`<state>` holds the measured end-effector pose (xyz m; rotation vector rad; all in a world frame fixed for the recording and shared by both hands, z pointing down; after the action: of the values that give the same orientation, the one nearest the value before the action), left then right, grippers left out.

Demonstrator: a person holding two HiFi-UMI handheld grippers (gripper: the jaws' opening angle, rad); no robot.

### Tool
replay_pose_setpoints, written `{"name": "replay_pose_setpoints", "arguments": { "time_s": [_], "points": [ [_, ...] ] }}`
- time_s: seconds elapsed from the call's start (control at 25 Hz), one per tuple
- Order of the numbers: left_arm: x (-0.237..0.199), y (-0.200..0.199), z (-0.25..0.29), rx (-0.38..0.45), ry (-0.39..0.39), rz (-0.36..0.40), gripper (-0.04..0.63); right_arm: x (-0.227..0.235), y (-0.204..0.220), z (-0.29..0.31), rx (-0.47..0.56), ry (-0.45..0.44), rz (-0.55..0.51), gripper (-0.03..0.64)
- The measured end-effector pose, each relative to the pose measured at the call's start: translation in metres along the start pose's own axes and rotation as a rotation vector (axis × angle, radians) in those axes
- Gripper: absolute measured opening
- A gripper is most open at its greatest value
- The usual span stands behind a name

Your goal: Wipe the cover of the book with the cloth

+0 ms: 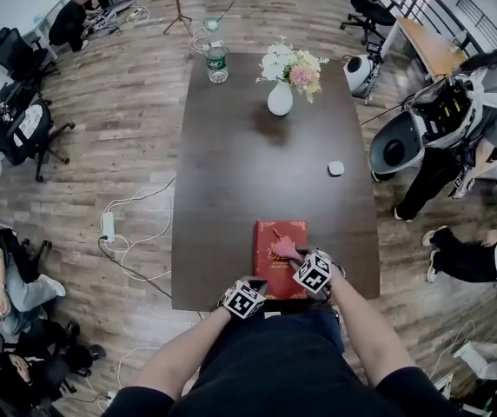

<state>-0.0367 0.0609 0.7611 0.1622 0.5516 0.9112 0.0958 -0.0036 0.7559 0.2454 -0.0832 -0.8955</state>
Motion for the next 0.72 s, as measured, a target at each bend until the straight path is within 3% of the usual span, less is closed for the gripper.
{"name": "replay_pose_setpoints", "arguments": {
  "time_s": [0.72],
  "points": [
    [-0.002,-0.003,0.003,0.005,-0.002,0.01,-0.005,0.016,0.026,-0.007,-0.014,0.032,0.052,0.117]
  ]
}}
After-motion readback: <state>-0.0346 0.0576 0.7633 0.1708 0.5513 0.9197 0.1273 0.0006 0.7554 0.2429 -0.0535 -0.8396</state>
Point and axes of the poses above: the fingertips, and each gripper's own axes: z forward along the fingers, x to its right, y out of its underside, the point moved 4 cm from there along -z, backward along the fingers, and after that the axes turned 12 degrees about -x, right-handed, at the moved point
